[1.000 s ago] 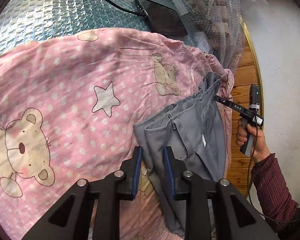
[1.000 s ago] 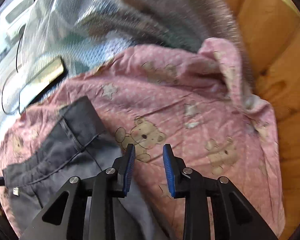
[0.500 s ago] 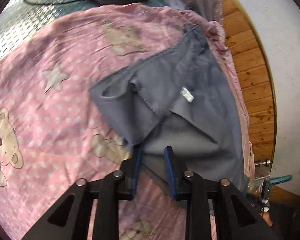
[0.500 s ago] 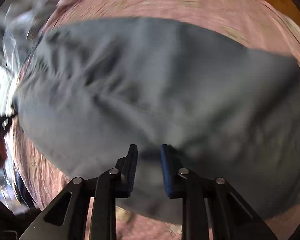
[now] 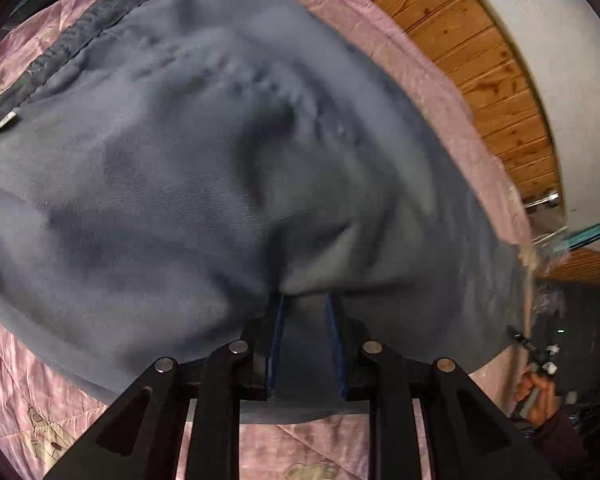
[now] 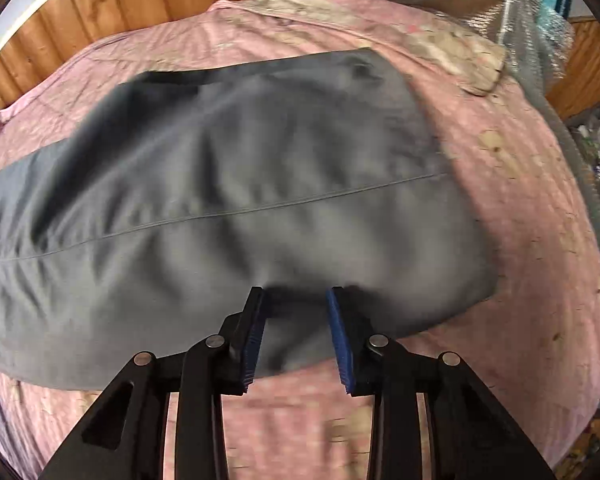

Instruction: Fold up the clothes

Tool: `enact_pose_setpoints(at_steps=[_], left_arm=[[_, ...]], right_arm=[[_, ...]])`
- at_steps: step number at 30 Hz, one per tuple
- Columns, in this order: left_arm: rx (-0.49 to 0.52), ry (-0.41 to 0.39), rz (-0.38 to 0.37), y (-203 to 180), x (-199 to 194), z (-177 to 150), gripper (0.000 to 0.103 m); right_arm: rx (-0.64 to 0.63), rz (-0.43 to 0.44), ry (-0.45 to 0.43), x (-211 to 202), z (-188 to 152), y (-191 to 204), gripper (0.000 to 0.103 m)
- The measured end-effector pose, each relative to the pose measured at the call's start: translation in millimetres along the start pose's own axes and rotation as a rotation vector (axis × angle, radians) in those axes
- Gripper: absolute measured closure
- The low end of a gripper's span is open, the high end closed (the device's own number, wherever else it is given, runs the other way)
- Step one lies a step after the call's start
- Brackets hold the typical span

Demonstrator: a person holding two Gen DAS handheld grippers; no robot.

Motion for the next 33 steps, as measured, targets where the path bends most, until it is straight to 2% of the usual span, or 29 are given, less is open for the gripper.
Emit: enact_pose_setpoints(at_steps=[2, 5, 10, 12, 14, 15, 16, 17, 18, 19, 21, 23, 25, 29, 32, 33], left_arm=[[-0.057, -0.012, 0.047, 6, -4, -2, 0.099], [-0.062, -0.014, 0.099, -9, -10, -4, 0.098], [0.021, -0.015, 0.020, -61, 1, -2, 0.097], [0.044, 0.020, 0.040, -71, 14, -7, 0.097], [0.031, 0.070, 0.118, -66, 26, -18, 0.098], [0.004, 0.059, 0.120, -58, 24, -26, 0.099], [-0.021, 0.039, 0.103, -52, 19, -33, 0.099], [-0.038, 0.036, 0.106, -49, 18, -34, 0.099], [-0.050, 0.038, 0.121, -49, 17, -35, 0.099], [-0.060, 0.043, 0.138, -51, 17, -35, 0.099], [-0.080, 0.049, 0.163, -55, 17, -34, 0.099], [-0.101, 0.043, 0.155, -62, 18, -32, 0.098], [-0.099, 0.048, 0.141, -75, 26, -29, 0.097], [-0.080, 0.067, 0.110, -106, 44, -20, 0.097], [-0.034, 0.091, 0.114, -130, 63, -7, 0.097], [-0.019, 0.090, 0.111, -137, 66, -2, 0.097]], right_arm=[[-0.002, 0.012, -0.030, -13, 16, -19, 0.071], [-0.056, 0.072, -0.068, -28, 43, -18, 0.067], [-0.196, 0.095, -0.026, 1, 85, 34, 0.066], [-0.189, 0.056, -0.008, 25, 98, 31, 0.064], [-0.142, 0.038, -0.022, 39, 115, 18, 0.058], [-0.105, 0.036, -0.039, 41, 125, 8, 0.060], [-0.083, 0.029, -0.042, 42, 135, 0, 0.067], [-0.069, 0.057, -0.038, 39, 141, -9, 0.076], [-0.054, 0.085, -0.035, 36, 148, -18, 0.075], [-0.039, 0.118, -0.033, 32, 154, -27, 0.072], [0.006, 0.215, -0.056, 19, 163, -52, 0.056], [0.026, 0.229, -0.069, 14, 168, -75, 0.050], [0.036, 0.237, -0.054, 19, 177, -91, 0.049], [0.030, 0.352, 0.005, 41, 200, -94, 0.049], [-0.018, 0.433, 0.053, 57, 213, -75, 0.048], [-0.058, 0.428, 0.069, 62, 213, -65, 0.052]])
Point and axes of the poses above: each gripper's, at about its wrist camera, not at the fingertips, and x roughly the way its jaws point, y to its left, z to its top, the point moved 1 cm from there along x, roughly the way its jaws point, and after that the axes turned 8 degrees about x, right-handed, at the moved point
